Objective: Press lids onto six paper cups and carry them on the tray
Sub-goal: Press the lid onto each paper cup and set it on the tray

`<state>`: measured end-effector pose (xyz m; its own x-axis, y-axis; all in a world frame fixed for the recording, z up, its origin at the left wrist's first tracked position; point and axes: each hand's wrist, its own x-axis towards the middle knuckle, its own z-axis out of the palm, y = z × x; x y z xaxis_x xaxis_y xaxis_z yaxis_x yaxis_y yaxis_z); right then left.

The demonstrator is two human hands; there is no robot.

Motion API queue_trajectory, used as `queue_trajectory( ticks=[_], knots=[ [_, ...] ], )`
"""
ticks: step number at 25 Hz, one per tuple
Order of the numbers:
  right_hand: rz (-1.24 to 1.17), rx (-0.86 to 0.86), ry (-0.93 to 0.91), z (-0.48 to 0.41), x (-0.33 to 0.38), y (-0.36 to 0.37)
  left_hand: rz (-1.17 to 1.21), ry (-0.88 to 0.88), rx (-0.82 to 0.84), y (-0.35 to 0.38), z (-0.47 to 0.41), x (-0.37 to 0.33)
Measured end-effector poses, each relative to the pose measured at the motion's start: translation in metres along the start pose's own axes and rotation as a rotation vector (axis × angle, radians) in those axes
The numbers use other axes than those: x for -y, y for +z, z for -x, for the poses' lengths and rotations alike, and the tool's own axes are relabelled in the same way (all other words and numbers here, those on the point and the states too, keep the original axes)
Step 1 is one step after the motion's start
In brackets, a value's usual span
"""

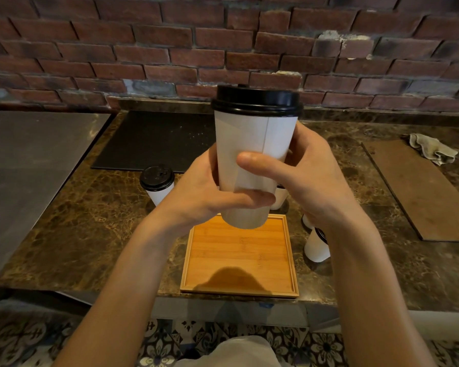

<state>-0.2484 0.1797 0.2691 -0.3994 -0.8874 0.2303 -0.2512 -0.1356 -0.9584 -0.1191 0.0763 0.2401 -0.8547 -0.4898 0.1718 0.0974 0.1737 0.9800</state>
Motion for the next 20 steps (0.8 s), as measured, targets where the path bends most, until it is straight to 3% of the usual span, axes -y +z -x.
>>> queue_trajectory(
  ticks=[9,14,20],
  knots=[
    [0.298,-0.224,-0.006,0.003,0.003,0.016,-0.127,0.01,-0.255,0.007,-0.005,0.005],
    [0.365,-0.216,0.024,0.002,0.002,0.02,-0.131,0.023,-0.271,0.009,-0.006,0.008],
    [0.254,-0.207,-0.017,0.0,0.004,0.016,-0.156,0.035,-0.218,0.002,-0.006,0.001]
  ],
)
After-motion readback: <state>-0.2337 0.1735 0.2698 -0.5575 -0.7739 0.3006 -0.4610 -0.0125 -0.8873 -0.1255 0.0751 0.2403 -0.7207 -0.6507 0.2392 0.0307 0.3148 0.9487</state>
